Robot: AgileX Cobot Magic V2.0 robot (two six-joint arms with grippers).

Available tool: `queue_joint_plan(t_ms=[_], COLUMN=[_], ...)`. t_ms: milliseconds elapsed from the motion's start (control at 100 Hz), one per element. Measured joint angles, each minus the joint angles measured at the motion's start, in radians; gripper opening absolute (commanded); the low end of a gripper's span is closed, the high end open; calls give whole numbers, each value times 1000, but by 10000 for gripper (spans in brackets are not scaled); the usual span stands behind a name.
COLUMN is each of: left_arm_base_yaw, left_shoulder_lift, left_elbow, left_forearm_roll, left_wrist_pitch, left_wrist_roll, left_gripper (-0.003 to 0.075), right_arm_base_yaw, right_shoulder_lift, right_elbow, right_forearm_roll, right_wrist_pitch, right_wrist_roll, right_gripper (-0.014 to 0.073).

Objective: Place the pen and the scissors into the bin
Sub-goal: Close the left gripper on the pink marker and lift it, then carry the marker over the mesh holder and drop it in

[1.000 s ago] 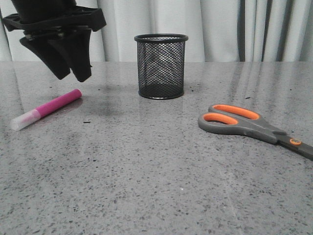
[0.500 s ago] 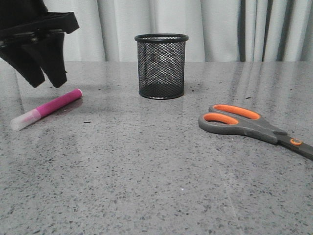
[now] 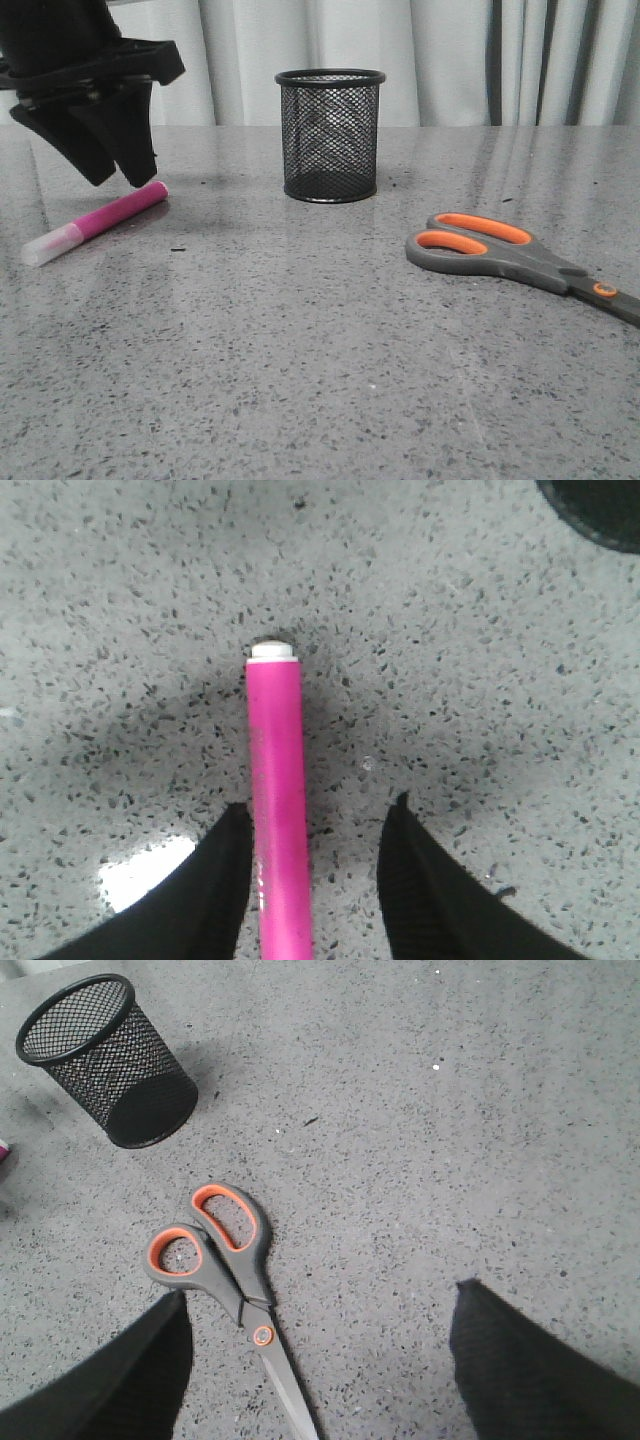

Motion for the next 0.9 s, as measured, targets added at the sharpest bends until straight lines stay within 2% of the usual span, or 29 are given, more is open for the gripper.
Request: queue_joint_plan(t_ms=[190, 260, 350, 430, 640, 730, 900], left_arm_base_yaw=[0, 0, 0, 0, 0, 0, -24], left_shoulder_lift=[40, 51, 58, 58, 22, -61, -277], left_elbow=[0, 0, 4, 13, 40, 49, 45], left_forearm_roll=[0, 2, 2, 6, -21, -104, -392], left_wrist_pitch=[0, 0, 0, -4, -35, -171, -620], left_wrist_roll=[0, 0, 0, 10, 86, 136, 277], left_gripper=[256, 230, 134, -23, -20, -20, -19], right_arm_base_yaw=[0, 0, 0, 0, 0, 0, 0], right_shoulder_lift=[0, 0, 0, 0, 0, 0, 0], right_elbow=[0, 0, 0, 0, 0, 0, 0], right_forearm_roll=[0, 0, 0, 0, 0, 0, 0], right_wrist_pitch=[0, -2, -4, -8, -16, -16, -29], right_wrist_roll=[0, 0, 0, 0, 0, 0, 0], right_gripper=[488, 488, 488, 488, 488, 488, 488])
